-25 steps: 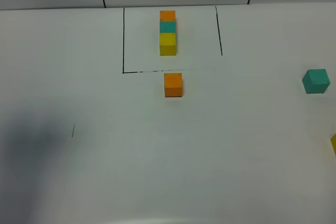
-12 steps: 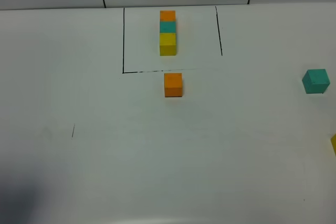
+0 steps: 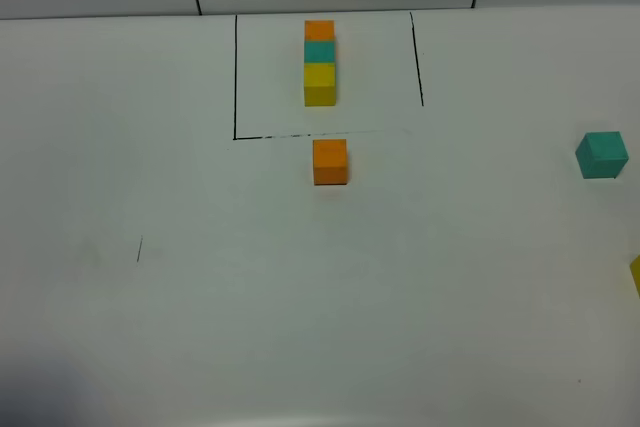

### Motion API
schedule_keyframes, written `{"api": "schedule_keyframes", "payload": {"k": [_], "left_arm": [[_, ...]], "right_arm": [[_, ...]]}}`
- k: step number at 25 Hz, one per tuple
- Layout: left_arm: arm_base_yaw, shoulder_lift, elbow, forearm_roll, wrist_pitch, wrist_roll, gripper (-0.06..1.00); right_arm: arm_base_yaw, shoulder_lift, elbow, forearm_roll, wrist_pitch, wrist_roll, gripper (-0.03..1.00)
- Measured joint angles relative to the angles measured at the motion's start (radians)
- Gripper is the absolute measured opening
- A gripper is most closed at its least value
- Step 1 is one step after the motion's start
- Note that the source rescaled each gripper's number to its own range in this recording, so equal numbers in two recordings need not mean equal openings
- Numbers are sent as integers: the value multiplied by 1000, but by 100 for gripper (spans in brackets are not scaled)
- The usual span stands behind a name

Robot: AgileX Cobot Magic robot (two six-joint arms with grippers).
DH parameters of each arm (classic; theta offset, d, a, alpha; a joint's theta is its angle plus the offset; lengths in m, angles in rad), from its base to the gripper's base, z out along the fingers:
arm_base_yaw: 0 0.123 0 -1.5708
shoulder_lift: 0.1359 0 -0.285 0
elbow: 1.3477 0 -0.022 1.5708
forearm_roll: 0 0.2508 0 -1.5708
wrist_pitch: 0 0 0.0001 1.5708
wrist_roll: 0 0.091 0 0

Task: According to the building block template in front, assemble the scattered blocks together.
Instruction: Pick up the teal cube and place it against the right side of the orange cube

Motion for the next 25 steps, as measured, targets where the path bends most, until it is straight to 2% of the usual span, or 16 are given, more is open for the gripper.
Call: {"api": "schedule_keyframes", "payload": {"k": [4,15,25], "left_arm": [[0,-70,58,-58,-3,37,92],[0,-303,169,-62,-12,42,92],[0,-318,207,-62,13,42,83]], "right_arm": [[0,0,0,0,0,0,70],[0,0,0,0,0,0,70],[0,0,0,5,0,1,70]]}}
